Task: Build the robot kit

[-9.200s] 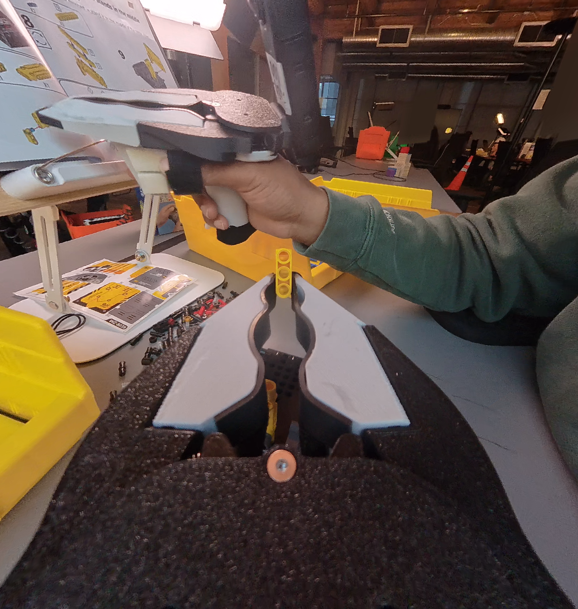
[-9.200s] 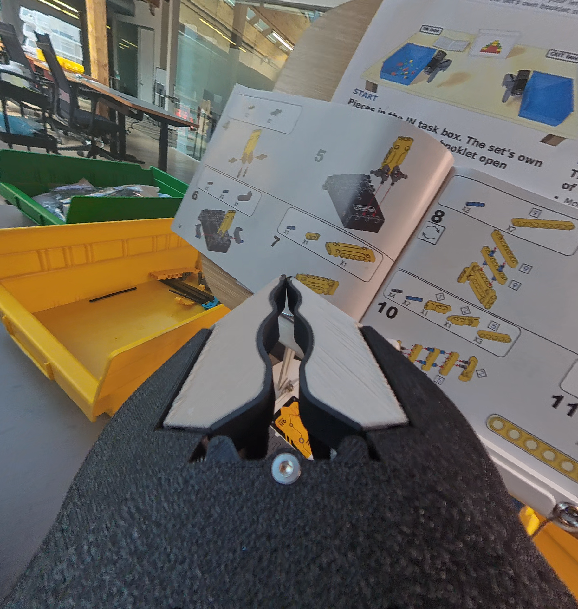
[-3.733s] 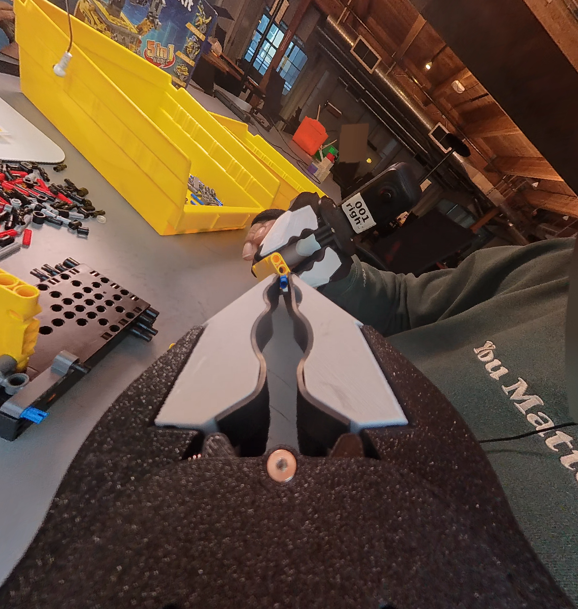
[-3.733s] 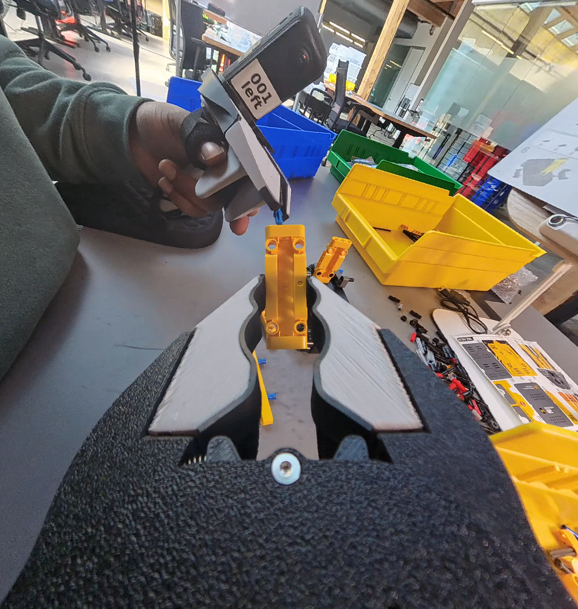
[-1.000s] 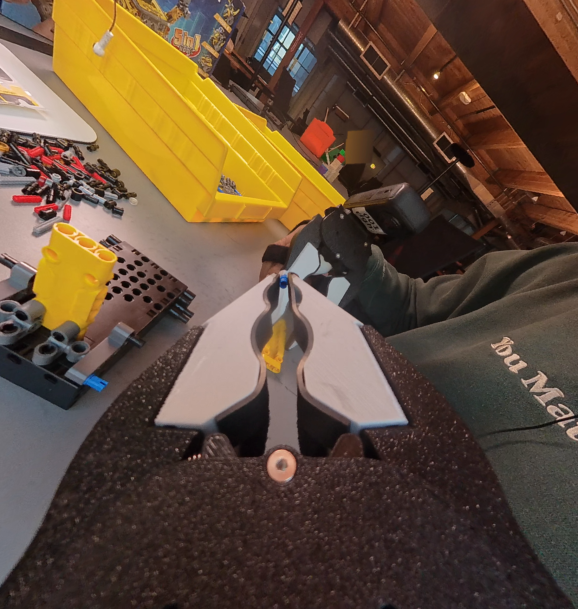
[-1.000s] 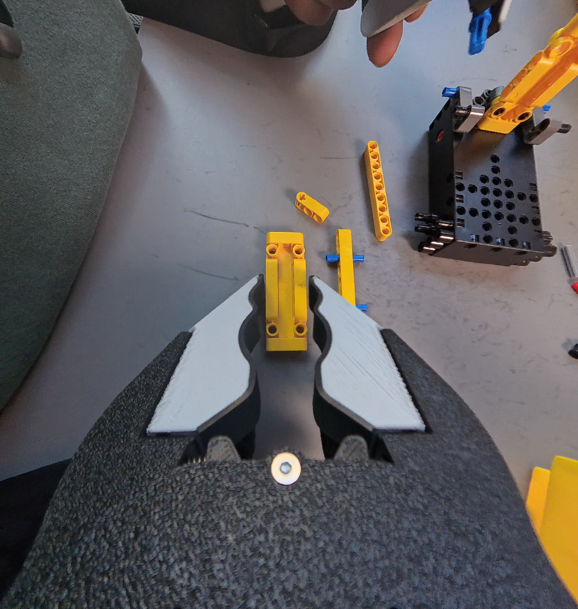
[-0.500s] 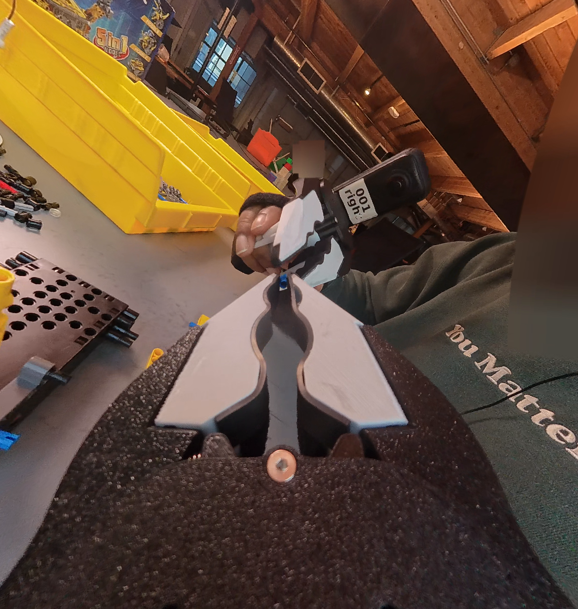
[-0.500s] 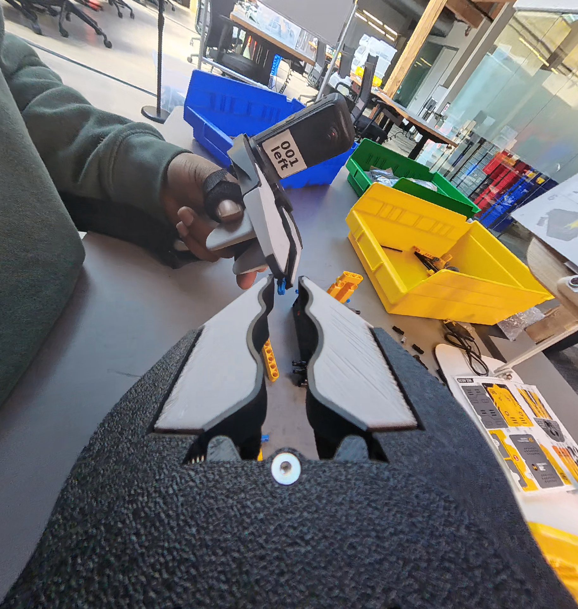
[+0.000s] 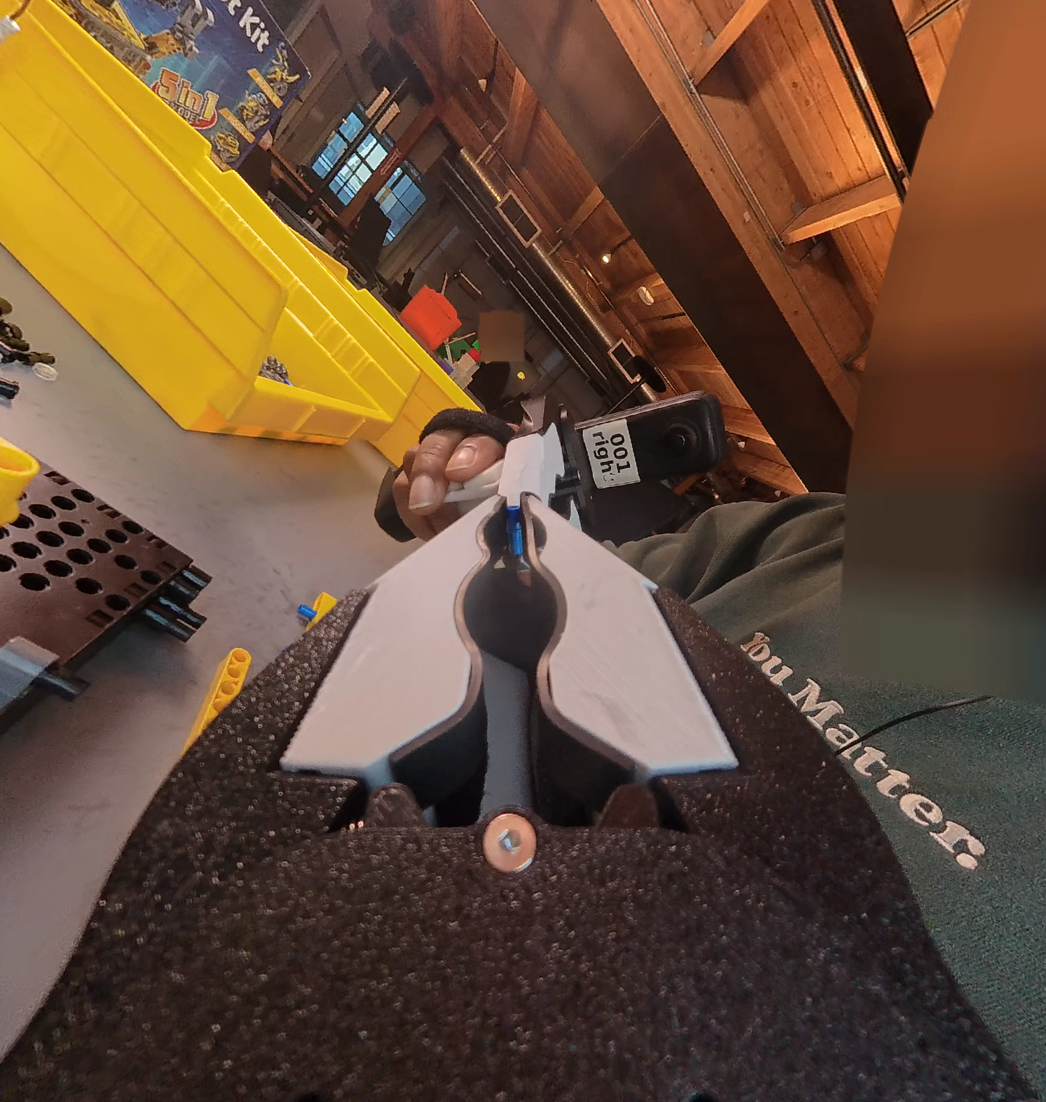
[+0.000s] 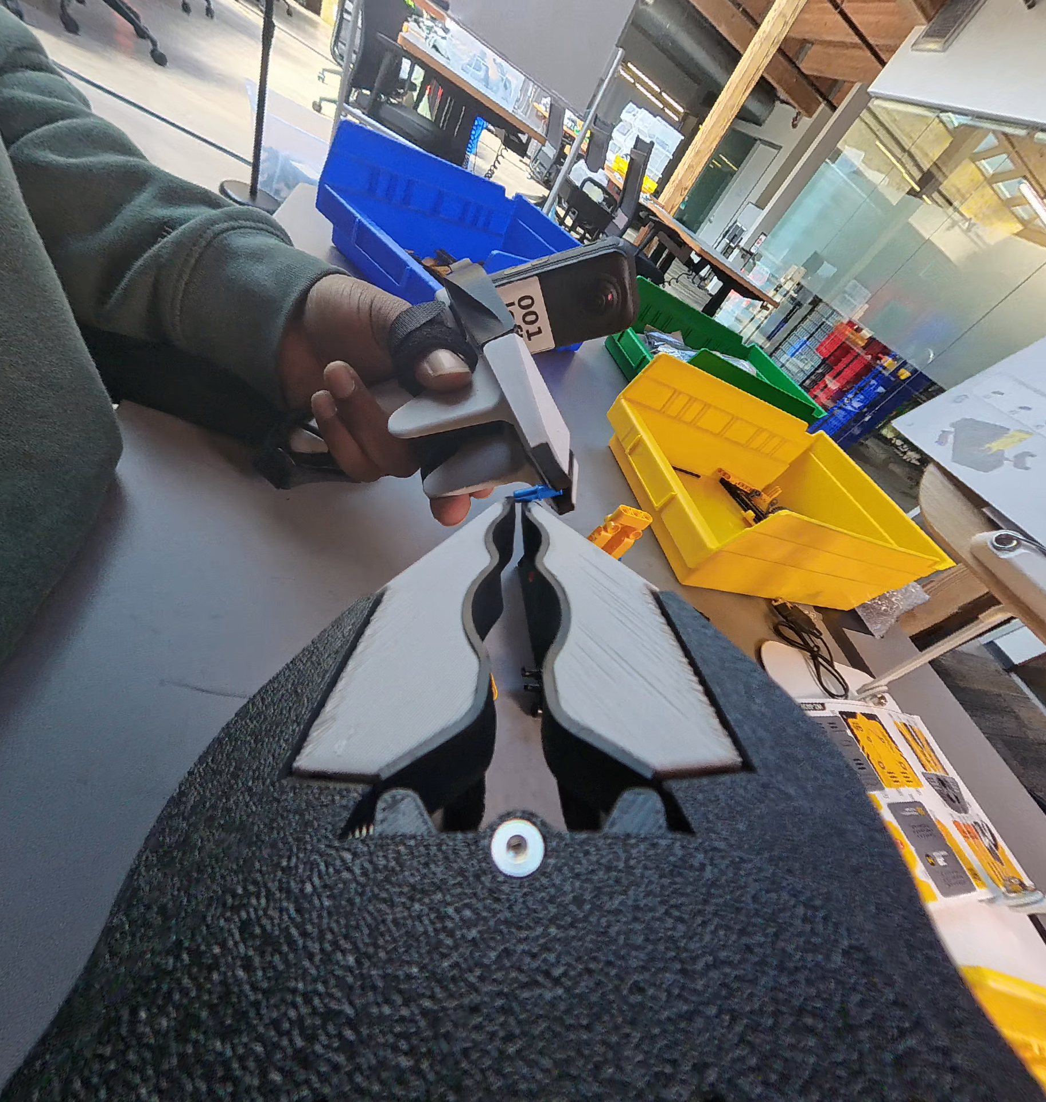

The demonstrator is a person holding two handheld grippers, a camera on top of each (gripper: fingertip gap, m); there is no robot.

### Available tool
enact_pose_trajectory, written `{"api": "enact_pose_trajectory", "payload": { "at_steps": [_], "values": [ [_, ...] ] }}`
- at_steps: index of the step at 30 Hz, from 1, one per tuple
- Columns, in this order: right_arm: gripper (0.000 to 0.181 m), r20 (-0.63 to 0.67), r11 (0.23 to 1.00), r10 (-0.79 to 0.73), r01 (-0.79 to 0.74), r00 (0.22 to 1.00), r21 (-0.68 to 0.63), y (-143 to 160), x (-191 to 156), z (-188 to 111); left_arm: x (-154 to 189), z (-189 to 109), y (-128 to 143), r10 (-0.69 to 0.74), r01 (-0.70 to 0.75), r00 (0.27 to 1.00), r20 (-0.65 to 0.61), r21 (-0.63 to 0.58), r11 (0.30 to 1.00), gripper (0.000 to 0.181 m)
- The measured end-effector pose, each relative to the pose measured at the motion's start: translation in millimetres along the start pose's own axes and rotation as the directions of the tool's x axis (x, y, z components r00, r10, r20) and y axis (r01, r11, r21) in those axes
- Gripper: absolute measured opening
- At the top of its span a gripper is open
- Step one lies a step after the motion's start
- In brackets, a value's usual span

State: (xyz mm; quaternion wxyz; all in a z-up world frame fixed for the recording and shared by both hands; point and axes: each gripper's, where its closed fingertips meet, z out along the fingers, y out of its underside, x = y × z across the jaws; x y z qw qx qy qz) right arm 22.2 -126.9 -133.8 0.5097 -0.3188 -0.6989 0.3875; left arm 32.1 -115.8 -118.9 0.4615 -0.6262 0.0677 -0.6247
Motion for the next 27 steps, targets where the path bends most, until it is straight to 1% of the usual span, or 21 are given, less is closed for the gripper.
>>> {"api": "enact_pose_trajectory", "payload": {
  "at_steps": [4,7,9,13,16,17,21,27],
  "values": [
    [0.002,-0.036,1.0,0.011,-0.011,0.999,0.003,1.1,2.9,2.5,-2.3,-0.5,-2.4,-0.033,0.033,0.999,-0.004,0.021,0.999,0.003],
    [0.007,-0.068,0.999,0.052,-0.052,0.996,0.01,2.2,7.4,3.3,-4.6,-2.1,-4.7,-0.048,0.048,0.999,0.0,0.04,0.998,0.003],
    [0.007,-0.073,0.998,0.062,-0.061,0.995,0.016,2.0,9.2,2.2,-4.8,-2.9,-5.6,-0.066,0.067,0.998,-0.009,0.05,0.997,0.003],
    [0.012,-0.093,0.999,-0.031,0.032,0.995,0.01,1.6,8.7,0.8,-4.2,-3.2,-6.1,-0.09,0.092,0.996,-0.029,0.053,0.994,0.003],
    [0.016,-0.116,0.997,-0.074,0.074,0.991,-0.003,1.8,10.0,1.2,-4.8,-4.1,-7.2,-0.111,0.114,0.993,-0.038,0.063,0.991,0.003],
    [0.023,-0.133,0.997,-0.082,0.083,0.988,0.002,0.2,12.5,0.4,-4.8,-4.1,-6.8,-0.117,0.119,0.992,-0.041,0.063,0.991,0.003],
    [0.027,-0.119,0.996,-0.088,0.089,0.989,-0.002,0.5,12.6,0.2,-2.9,1.5,1.9,-0.111,0.112,0.993,-0.04,0.015,0.994,0.003],
    [0.015,-0.082,0.986,-0.166,0.165,0.983,-0.011,3.6,0.3,4.2,-3.0,9.5,18.3,-0.153,0.15,0.987,-0.045,-0.069,0.986,0.003]
  ]
}}
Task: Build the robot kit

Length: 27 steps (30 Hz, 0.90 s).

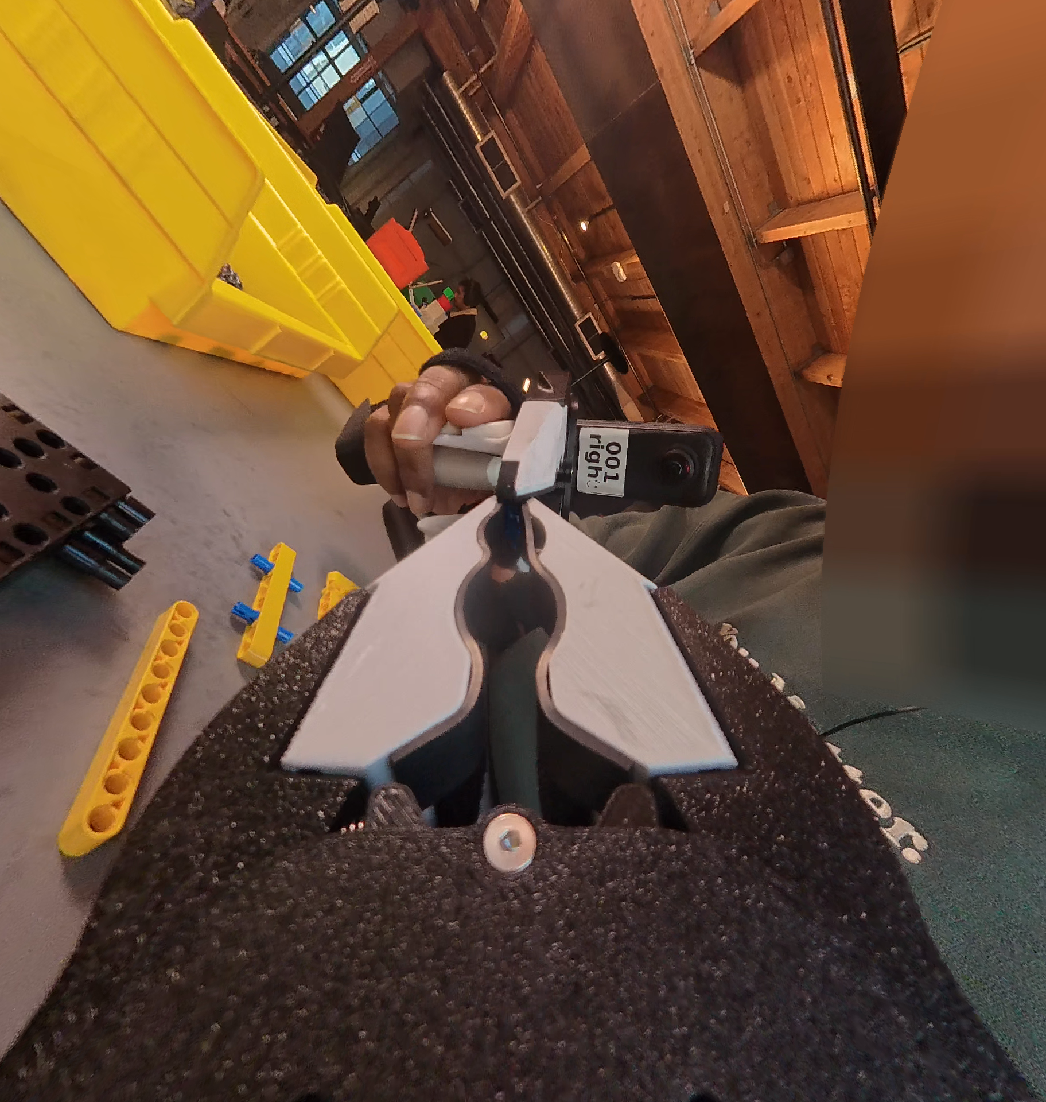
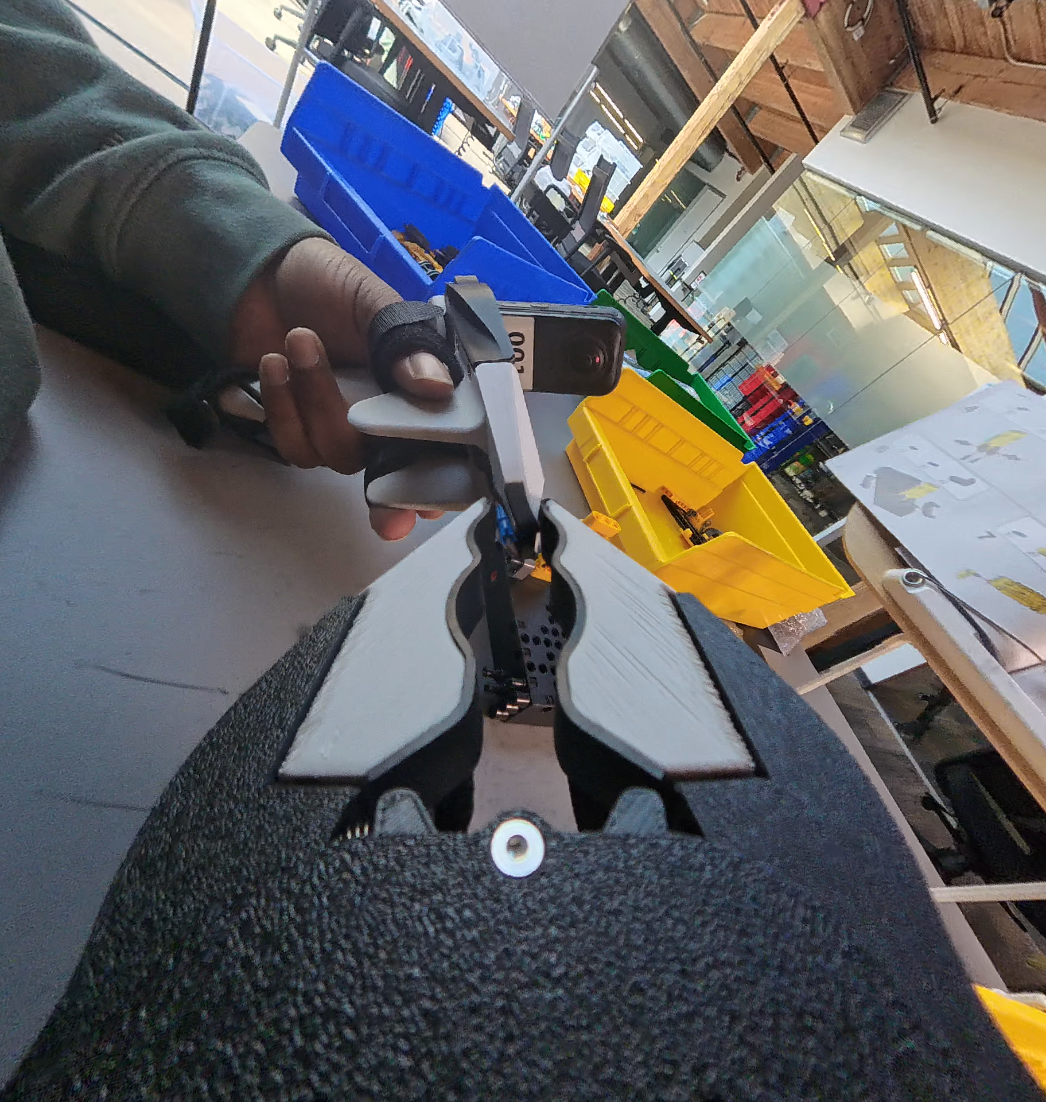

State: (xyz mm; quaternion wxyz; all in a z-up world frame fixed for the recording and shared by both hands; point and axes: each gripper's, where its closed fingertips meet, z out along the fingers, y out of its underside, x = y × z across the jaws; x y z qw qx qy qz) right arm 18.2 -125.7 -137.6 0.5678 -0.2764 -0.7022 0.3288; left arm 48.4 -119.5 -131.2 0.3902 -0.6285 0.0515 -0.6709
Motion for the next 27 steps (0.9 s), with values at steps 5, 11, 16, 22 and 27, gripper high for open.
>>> {"api": "enact_pose_trajectory", "payload": {
  "at_steps": [5,11,16,22,27],
  "values": [
    [0.011,0.009,0.999,0.046,-0.047,0.999,0.026,-2.3,2.4,-1.8,5.5,0.1,-1.5,-0.047,0.047,0.997,-0.057,0.007,0.999,0.012],
    [0.01,0.026,0.997,0.08,-0.081,0.996,0.02,1.0,2.2,-2.4,7.5,-1.3,-2.5,-0.105,0.107,0.99,-0.093,0.016,0.994,0.019],
    [0.005,-0.025,0.997,0.076,-0.075,0.997,0.027,1.3,17.1,-12.2,2.7,-10.7,-8.7,-0.123,0.128,0.99,-0.075,0.06,0.99,0.005],
    [0.004,0.006,0.995,0.097,-0.098,0.995,0.037,1.1,12.6,-12.5,-0.7,-9.5,-8.4,-0.107,0.11,0.993,-0.048,0.057,0.992,0.014],
    [0.004,0.066,0.99,0.129,-0.132,0.989,0.045,0.0,1.7,-9.4,2.6,-4.5,-1.0,-0.097,0.098,0.993,-0.063,0.012,0.995,0.01]
  ]
}}
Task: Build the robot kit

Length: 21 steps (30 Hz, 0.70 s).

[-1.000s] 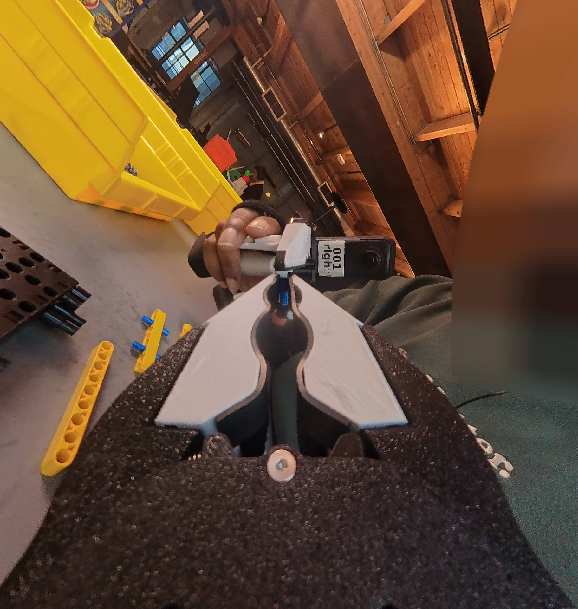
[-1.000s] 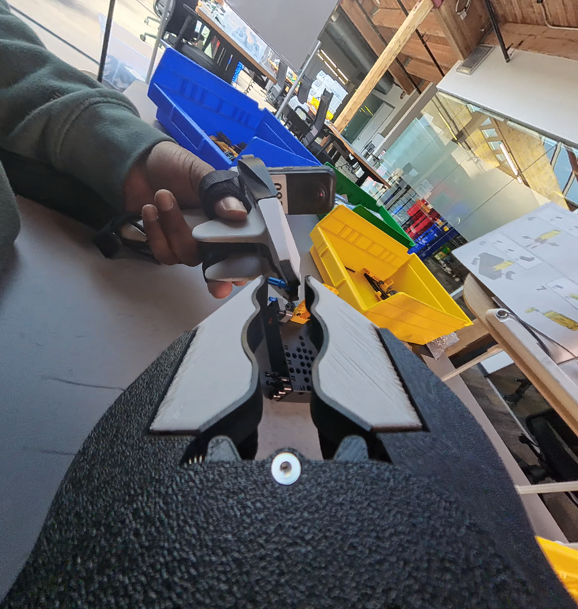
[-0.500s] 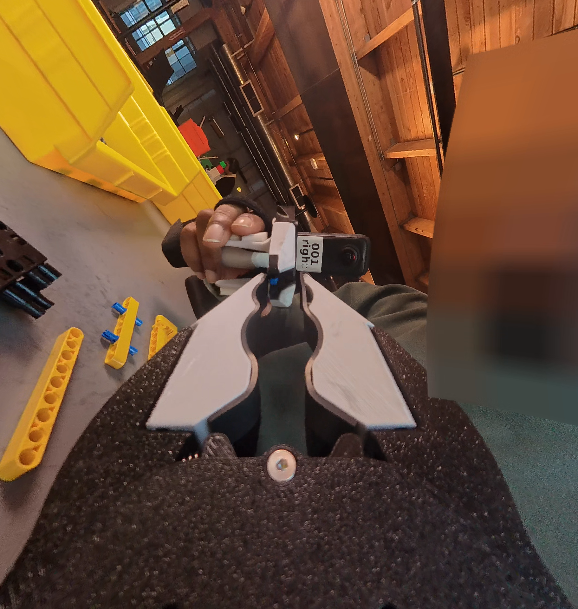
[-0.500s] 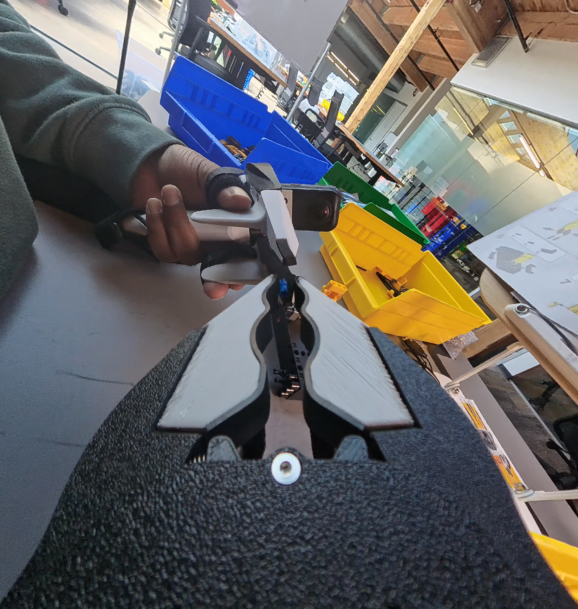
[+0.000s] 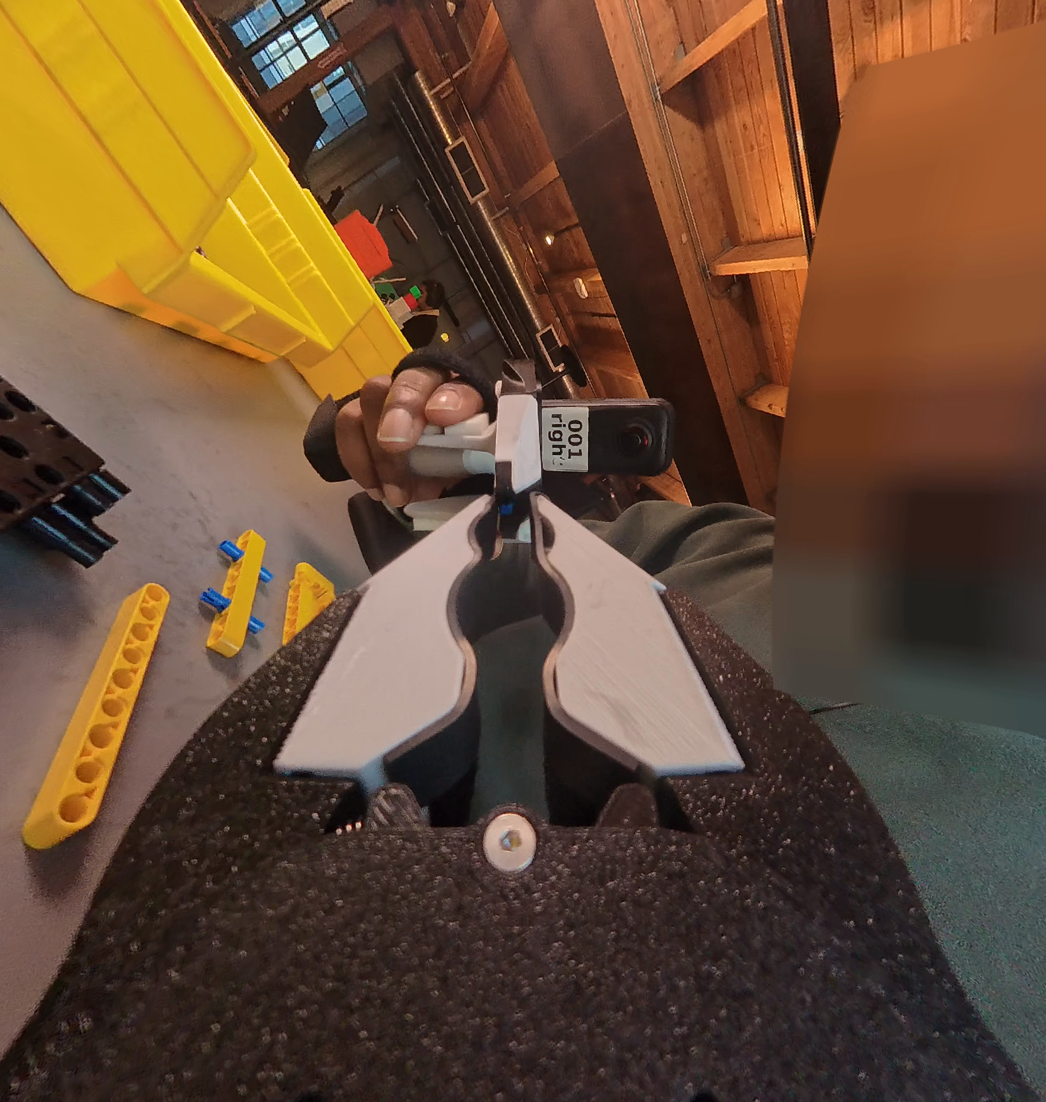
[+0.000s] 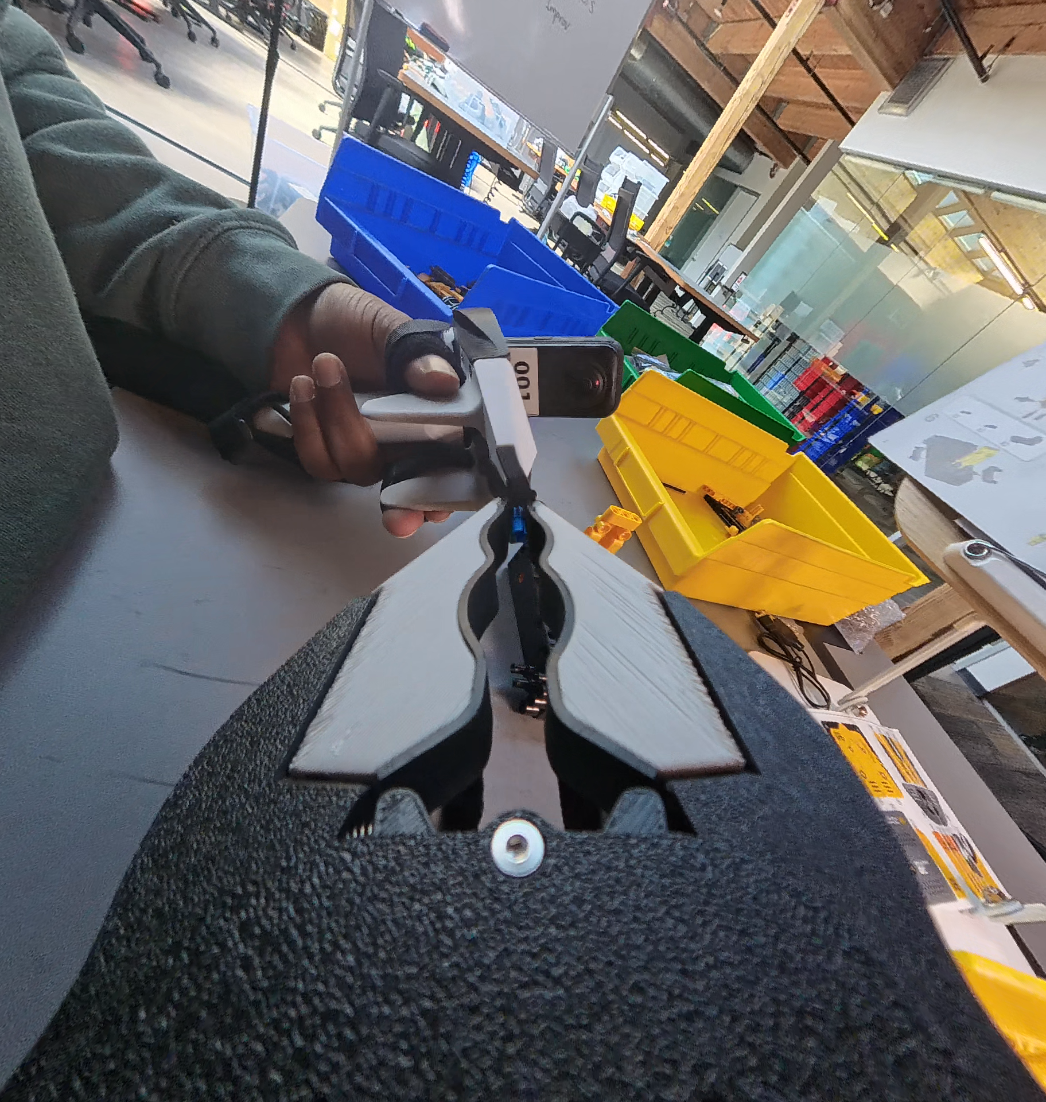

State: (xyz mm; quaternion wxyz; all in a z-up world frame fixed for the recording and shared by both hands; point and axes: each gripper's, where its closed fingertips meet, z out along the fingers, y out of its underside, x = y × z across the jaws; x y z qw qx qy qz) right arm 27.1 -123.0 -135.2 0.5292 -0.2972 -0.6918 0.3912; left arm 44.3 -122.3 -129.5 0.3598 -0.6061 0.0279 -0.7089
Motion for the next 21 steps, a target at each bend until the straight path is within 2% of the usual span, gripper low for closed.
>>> {"api": "enact_pose_trajectory", "payload": {
  "at_steps": [14,16,17,21],
  "values": [
    [0.008,0.01,1.0,-0.021,0.021,1.0,-0.015,0.2,-3.5,0.3,-1.2,0.9,3.3,-0.022,0.022,1.0,-0.009,-0.018,1.0,0.004],
    [0.029,0.001,0.998,-0.05,0.05,0.999,-0.042,2.2,-2.8,0.0,-1.3,0.1,3.0,-0.032,0.031,0.999,-0.014,-0.016,0.999,0.004],
    [0.03,-0.001,0.998,-0.054,0.054,0.999,-0.044,1.6,-2.0,-1.3,-1.3,0.1,3.3,-0.034,0.034,0.999,-0.015,-0.017,0.999,0.004],
    [0.023,0.001,0.998,-0.057,0.057,0.998,-0.031,-0.7,-1.2,-4.5,-0.8,0.4,3.0,-0.026,0.026,1.0,-0.015,-0.017,1.0,0.004]
  ]
}}
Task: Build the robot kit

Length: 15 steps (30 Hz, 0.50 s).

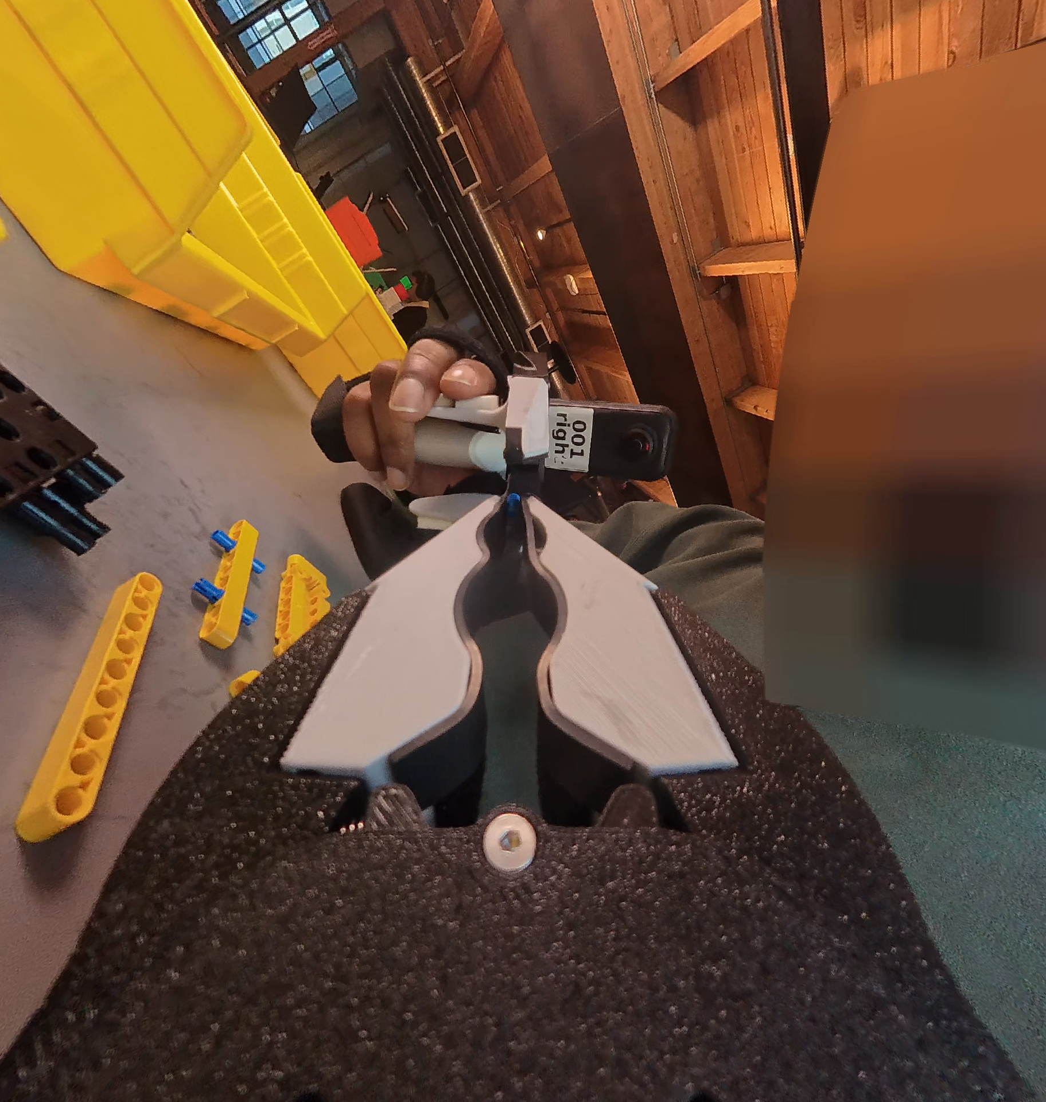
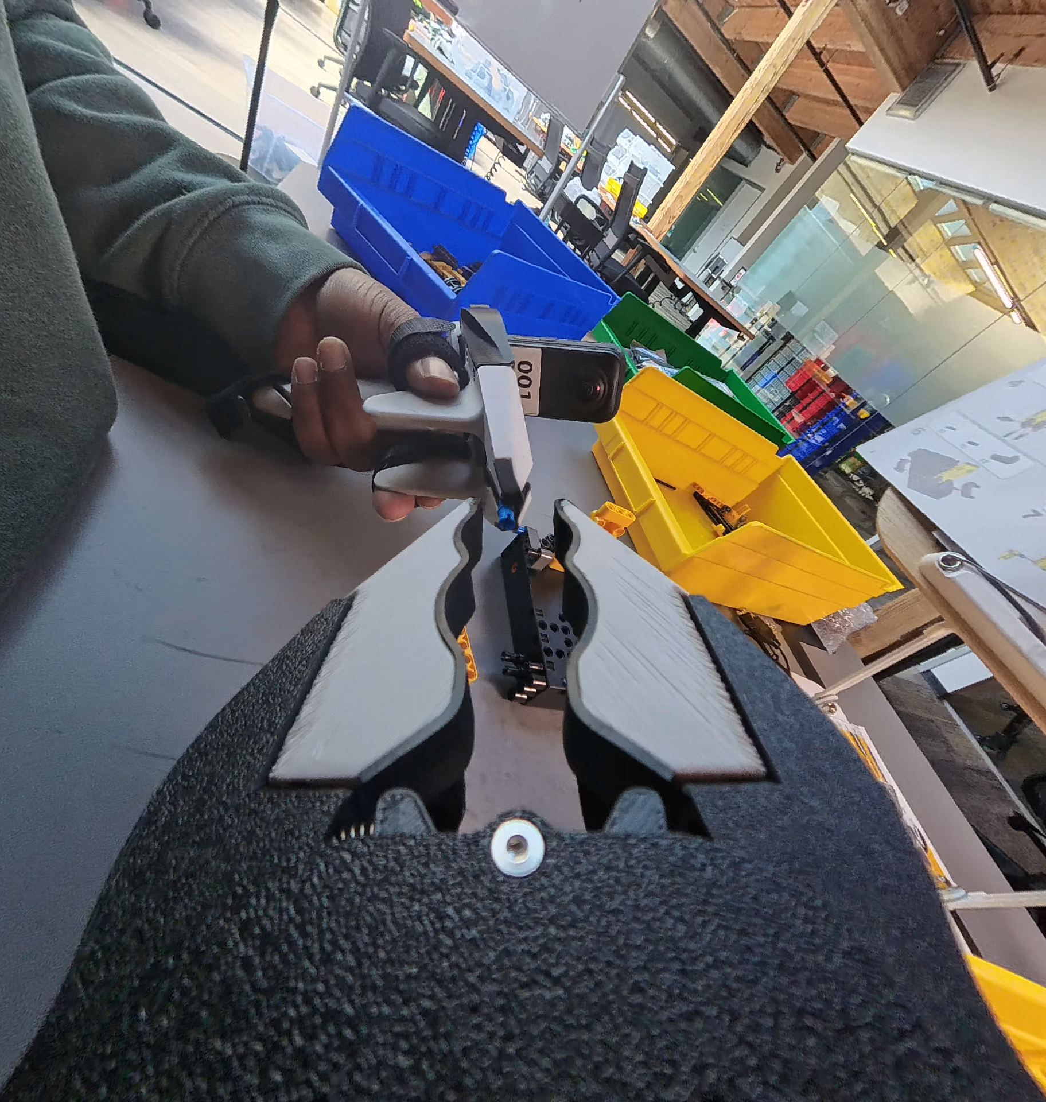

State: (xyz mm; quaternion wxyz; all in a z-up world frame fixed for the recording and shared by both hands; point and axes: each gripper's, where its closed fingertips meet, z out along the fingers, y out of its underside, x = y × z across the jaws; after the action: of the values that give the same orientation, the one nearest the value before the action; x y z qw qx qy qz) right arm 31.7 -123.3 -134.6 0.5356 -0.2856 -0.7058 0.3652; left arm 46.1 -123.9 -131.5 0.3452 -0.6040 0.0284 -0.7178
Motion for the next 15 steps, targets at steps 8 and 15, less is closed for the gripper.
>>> {"api": "enact_pose_trajectory", "payload": {
  "at_steps": [8,15],
  "values": [
    [0.011,0.037,1.0,0.012,-0.013,0.999,0.019,-2.7,-2.9,-4.1,-0.5,-1.5,-2.5,-0.006,0.006,1.0,0.0,0.014,1.0,0.003],
    [0.004,0.029,1.0,0.01,-0.011,1.0,0.015,-0.9,-2.3,-2.8,-0.2,-1.2,-2.0,-0.022,0.022,1.0,-0.01,0.012,1.0,0.003]
  ]
}}
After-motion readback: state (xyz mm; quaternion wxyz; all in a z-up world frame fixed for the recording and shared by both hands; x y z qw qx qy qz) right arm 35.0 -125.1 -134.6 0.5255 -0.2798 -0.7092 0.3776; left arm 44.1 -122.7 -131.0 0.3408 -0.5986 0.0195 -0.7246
